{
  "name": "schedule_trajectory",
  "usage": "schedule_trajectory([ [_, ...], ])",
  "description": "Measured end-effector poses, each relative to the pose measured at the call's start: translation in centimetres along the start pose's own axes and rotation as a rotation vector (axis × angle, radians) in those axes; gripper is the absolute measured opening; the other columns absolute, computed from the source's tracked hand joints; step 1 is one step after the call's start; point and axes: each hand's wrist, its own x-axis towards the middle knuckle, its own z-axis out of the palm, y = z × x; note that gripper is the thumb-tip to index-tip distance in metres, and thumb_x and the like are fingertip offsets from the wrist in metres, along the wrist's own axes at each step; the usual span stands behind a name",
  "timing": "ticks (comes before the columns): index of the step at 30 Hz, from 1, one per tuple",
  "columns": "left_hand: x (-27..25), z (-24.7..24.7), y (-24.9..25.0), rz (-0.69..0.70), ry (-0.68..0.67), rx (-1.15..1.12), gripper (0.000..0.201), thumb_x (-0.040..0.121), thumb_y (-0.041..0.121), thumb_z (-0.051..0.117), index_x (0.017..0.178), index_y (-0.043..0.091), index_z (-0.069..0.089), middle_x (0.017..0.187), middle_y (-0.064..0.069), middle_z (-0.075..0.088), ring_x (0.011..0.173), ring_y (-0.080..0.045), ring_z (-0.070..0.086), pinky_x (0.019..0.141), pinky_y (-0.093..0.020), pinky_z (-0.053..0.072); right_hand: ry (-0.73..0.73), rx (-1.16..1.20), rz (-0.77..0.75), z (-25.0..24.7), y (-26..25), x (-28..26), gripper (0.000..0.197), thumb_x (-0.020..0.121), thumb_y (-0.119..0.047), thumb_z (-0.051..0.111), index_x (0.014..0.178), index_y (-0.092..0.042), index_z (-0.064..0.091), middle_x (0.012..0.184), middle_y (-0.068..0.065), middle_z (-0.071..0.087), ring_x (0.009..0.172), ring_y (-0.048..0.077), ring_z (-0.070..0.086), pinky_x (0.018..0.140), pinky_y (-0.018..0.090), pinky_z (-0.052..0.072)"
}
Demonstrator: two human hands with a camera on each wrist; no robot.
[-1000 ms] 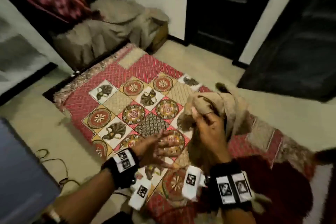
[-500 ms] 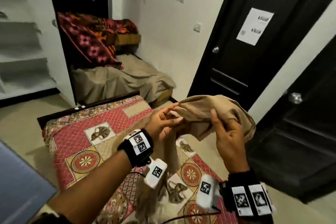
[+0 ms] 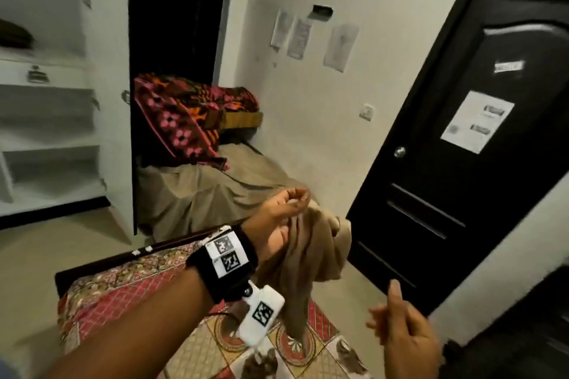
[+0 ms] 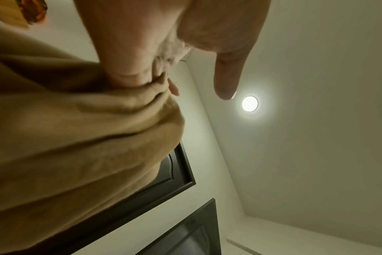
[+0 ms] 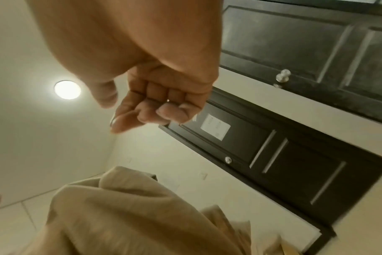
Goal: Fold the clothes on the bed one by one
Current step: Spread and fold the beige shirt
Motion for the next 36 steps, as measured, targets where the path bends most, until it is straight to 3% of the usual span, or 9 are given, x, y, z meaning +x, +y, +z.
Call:
schedule_trajectory([
  [6, -1.4, -6.4, -3.2, -0.168, -0.009, 0.039, 0.069, 0.071, 0.01, 0.066, 0.137, 0.006, 0.049, 0.113, -0.011, 0.063, 0.104, -0.022, 0.059, 0.087, -0.031, 0.049, -0.35, 0.261, 0.493, 4.9, 5.6, 1.6, 0.072, 0.085, -0.083, 0.045, 0.124, -0.026, 0.067, 0.128, -0.002, 0.067, 0.116, 0.014, 0.062, 0.098, 0.043, 0.05],
  [12, -4.4, -9.5, -4.4, -0.355, -0.232, 0.128, 0.089, 0.063, 0.005, 0.089, 0.141, 0.014, 0.046, 0.138, -0.017, 0.058, 0.121, -0.023, 0.062, 0.094, -0.031, 0.055, -0.486, 0.569, 1.113, 11.9, 16.4, -3.5, 0.106, 0.056, -0.077, 0.083, 0.13, -0.005, 0.06, 0.117, 0.018, 0.065, 0.103, 0.033, 0.064, 0.093, 0.047, 0.05],
  [15, -6.2, -10.5, -4.2, -0.389, -0.34, 0.116, 0.079, 0.077, -0.007, 0.074, 0.146, 0.018, 0.045, 0.137, -0.027, 0.054, 0.12, -0.038, 0.056, 0.097, -0.041, 0.053, -0.373, 0.533, 1.012, 13.8, 16.3, -4.9, 0.117, 0.028, -0.071, 0.091, 0.121, -0.006, 0.065, 0.107, 0.013, 0.076, 0.097, 0.028, 0.074, 0.079, 0.041, 0.06],
  [18, -7.8, -11.6, -3.4, -0.334, -0.326, 0.153, 0.073, 0.075, -0.008, 0.073, 0.141, 0.011, 0.05, 0.134, -0.031, 0.055, 0.112, -0.037, 0.06, 0.092, -0.041, 0.055, -0.417, 0.761, 1.035, 13.9, 15.9, -2.7, 0.074, 0.061, -0.053, 0.09, 0.112, -0.005, 0.068, 0.093, 0.017, 0.074, 0.081, 0.03, 0.071, 0.076, 0.039, 0.056],
  [22, -9.4, -11.5, -2.6, -0.227, -0.185, 0.232, 0.064, 0.063, 0.001, 0.081, 0.124, 0.008, 0.062, 0.121, -0.014, 0.064, 0.102, -0.027, 0.064, 0.083, -0.034, 0.057, -0.577, 0.518, 0.874, 12.6, 13.4, 3.4, 0.079, 0.037, -0.035, 0.103, 0.103, -0.009, 0.071, 0.068, 0.0, 0.058, 0.054, 0.012, 0.049, 0.05, 0.024, 0.043],
  [27, -9.1, -9.1, -1.3, -0.214, -0.244, 0.398, 0.064, 0.066, -0.011, 0.066, 0.127, 0.007, 0.058, 0.103, -0.007, 0.068, 0.093, -0.019, 0.064, 0.078, -0.026, 0.053, -1.04, 0.294, 0.593, 11.9, 9.9, 1.2, 0.068, 0.082, -0.023, 0.084, 0.143, -0.027, 0.055, 0.145, 0.011, 0.056, 0.12, 0.043, 0.059, 0.096, 0.056, 0.051],
  [29, -9.1, -8.5, -0.7, -0.233, -0.307, 0.459, 0.067, 0.066, -0.011, 0.062, 0.131, 0.007, 0.056, 0.091, -0.006, 0.067, 0.081, -0.015, 0.062, 0.07, -0.022, 0.051, -1.117, 0.327, 0.581, 11.7, 10.3, -2.1, 0.058, 0.09, -0.009, 0.074, 0.144, -0.012, 0.052, 0.142, 0.026, 0.054, 0.129, 0.049, 0.051, 0.109, 0.065, 0.04],
  [33, -9.5, -8.2, 0.5, -0.156, -0.234, 0.547, 0.065, 0.064, -0.009, 0.061, 0.125, 0.016, 0.064, 0.084, -0.012, 0.06, 0.072, -0.022, 0.051, 0.062, -0.022, 0.046, -1.045, 0.365, 0.649, 11.0, 10.2, -6.9, 0.053, 0.071, -0.019, 0.084, 0.121, -0.005, 0.069, 0.119, 0.022, 0.07, 0.105, 0.033, 0.07, 0.088, 0.044, 0.057],
  [36, -9.7, -9.1, 1.1, 0.0, -0.094, 0.552, 0.063, 0.06, 0.001, 0.068, 0.12, 0.022, 0.068, 0.084, -0.018, 0.058, 0.074, -0.028, 0.041, 0.065, -0.036, 0.039, -1.056, 0.221, 0.643, 10.5, 9.2, -7.2, 0.018, 0.088, -0.01, 0.068, 0.102, -0.005, 0.078, 0.109, 0.019, 0.074, 0.09, 0.026, 0.073, 0.083, 0.04, 0.06],
])
